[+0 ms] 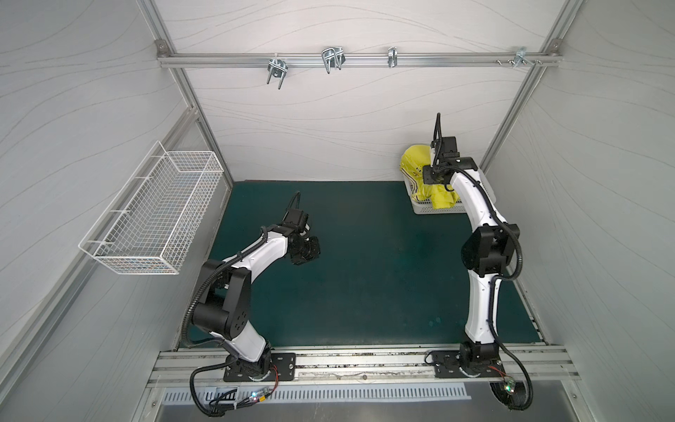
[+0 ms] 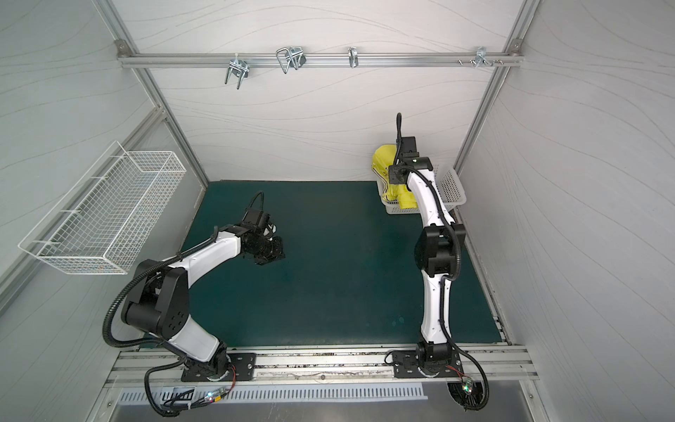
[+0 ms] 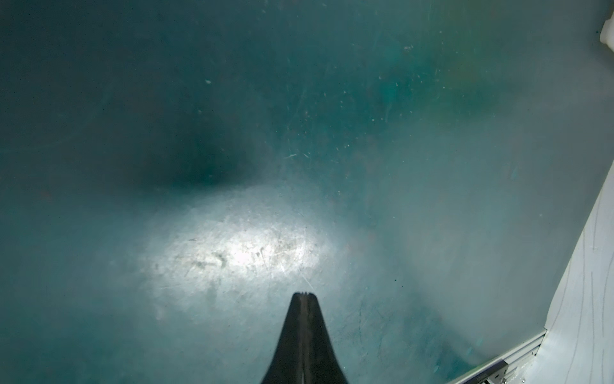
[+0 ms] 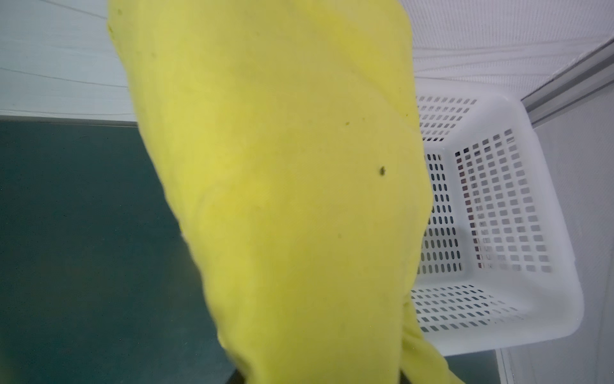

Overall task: Roll up the long pants
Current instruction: Move the bin to the corner of the board.

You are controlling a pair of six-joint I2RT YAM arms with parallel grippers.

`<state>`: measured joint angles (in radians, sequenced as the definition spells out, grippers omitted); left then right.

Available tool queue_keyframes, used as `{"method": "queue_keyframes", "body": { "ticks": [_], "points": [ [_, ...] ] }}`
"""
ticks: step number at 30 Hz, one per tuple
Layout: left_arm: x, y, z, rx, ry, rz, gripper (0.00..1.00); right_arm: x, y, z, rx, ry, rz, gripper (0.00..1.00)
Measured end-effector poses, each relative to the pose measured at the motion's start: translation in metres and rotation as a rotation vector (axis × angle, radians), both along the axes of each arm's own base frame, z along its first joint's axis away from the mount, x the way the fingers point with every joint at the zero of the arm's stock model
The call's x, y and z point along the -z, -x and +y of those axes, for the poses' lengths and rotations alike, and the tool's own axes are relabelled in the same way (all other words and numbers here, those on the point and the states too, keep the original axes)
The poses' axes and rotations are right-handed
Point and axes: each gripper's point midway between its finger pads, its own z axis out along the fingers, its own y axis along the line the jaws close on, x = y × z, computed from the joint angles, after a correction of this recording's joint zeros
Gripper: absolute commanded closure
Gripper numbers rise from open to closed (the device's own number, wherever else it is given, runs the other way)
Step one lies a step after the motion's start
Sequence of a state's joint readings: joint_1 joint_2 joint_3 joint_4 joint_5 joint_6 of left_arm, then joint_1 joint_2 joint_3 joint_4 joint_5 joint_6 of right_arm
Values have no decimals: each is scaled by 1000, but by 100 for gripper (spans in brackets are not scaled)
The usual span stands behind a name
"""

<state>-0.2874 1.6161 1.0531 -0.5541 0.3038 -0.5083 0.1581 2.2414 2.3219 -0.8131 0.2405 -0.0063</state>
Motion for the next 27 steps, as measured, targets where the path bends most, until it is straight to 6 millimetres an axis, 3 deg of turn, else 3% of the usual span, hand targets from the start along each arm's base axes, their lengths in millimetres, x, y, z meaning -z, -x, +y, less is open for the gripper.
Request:
{"method": "queue_keyframes", "body": {
  "ticks": [8, 19, 27],
  "points": [
    [5, 11, -22, 55, 17, 31, 100, 29, -29, -13, 39, -25, 6, 100],
    [19, 12, -29, 63, 18, 69, 100, 71, -39, -19, 51, -45, 62, 100],
    [21, 7, -33, 52, 29, 60, 100, 88, -41, -14, 37, -28, 85, 100]
  ]
}}
